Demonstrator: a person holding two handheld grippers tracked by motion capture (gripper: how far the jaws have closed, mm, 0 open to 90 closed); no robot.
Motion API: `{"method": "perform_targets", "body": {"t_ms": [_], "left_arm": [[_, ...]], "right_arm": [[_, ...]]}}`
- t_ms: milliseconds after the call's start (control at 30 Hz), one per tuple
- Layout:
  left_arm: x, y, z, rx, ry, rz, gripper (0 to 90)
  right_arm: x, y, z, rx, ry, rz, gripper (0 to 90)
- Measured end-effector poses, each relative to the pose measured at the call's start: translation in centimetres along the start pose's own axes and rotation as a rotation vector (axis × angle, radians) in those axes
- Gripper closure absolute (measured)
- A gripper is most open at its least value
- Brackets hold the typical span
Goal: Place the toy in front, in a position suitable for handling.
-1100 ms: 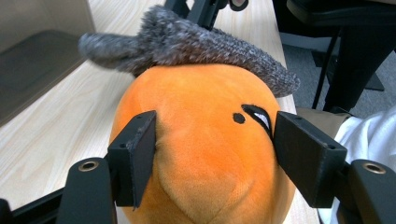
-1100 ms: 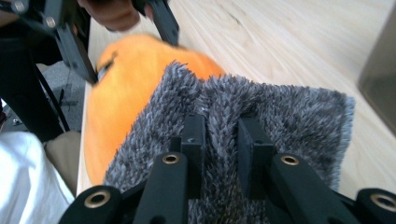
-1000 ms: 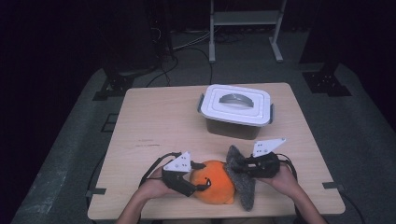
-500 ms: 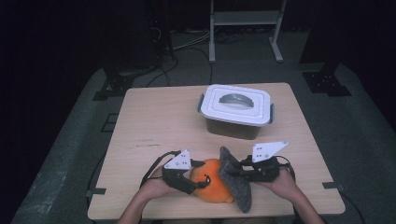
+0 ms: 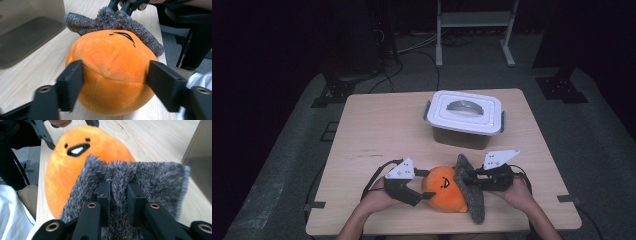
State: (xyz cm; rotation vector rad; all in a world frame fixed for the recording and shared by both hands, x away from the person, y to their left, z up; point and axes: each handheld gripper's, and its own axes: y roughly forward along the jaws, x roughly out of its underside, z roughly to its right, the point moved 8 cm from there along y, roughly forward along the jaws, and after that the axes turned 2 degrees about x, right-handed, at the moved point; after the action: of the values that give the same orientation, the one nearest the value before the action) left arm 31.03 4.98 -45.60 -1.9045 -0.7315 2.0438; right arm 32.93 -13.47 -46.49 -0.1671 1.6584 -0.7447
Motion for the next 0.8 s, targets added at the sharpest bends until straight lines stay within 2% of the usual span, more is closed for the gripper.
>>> {"method": "perform_targets", "body": {"t_ms": [67, 167, 233, 300, 367, 433, 500, 567, 633, 733, 800], "left_arm": [[0.0, 0.1, 0.1, -0.003, 0.001, 0.002, 34.1], [-0.4, 0.4, 0.3, -0.007, 0.001, 0.017, 36.0], [-0.5, 0.5, 0.4, -0.009, 0.007, 0.017, 35.9], [-0.6, 0.6, 0.4, -0.008, 0.008, 0.018, 34.1], [-0.6, 0.6, 0.4, -0.011, 0.001, 0.019, 29.3], [-0.6, 0.7, 0.3, -0.008, -0.003, 0.029, 29.2], [-0.7, 0.7, 0.4, 0.001, -0.004, 0.032, 35.4], [-0.8, 0.8, 0.3, -0.01, -0.011, 0.029, 41.8], [-0.9, 0.8, 0.1, -0.023, -0.019, 0.034, 45.1], [-1.2, 1.0, -0.1, -0.044, -0.064, 0.059, 46.0], [-1.5, 1.3, -0.2, -0.059, -0.081, 0.07, 45.9]], "right_arm": [[-0.8, -0.4, -0.4, 0.007, -0.023, 0.014, 74.4], [-2.6, -1.0, -1.7, -0.008, -0.058, 0.073, 74.5], [-3.3, -0.9, -2.6, -0.022, -0.083, 0.083, 74.5], [-3.2, -0.4, -3.1, -0.033, -0.101, 0.066, 74.4], [-2.7, 0.0, -2.9, -0.031, -0.094, 0.052, 74.5], [-2.3, 0.0, -2.2, -0.01, -0.087, 0.047, 74.5], [-2.0, -0.4, -1.4, 0.014, -0.07, 0.041, 74.5], [-1.9, -0.5, -1.2, 0.02, -0.068, 0.039, 74.5], [-2.4, -0.8, -1.5, 0.028, -0.086, 0.044, 74.5], [-3.7, -1.3, -2.5, 0.016, -0.114, 0.08, 74.5], [-4.1, -1.0, -3.3, 0.016, -0.154, 0.072, 74.5]]}}
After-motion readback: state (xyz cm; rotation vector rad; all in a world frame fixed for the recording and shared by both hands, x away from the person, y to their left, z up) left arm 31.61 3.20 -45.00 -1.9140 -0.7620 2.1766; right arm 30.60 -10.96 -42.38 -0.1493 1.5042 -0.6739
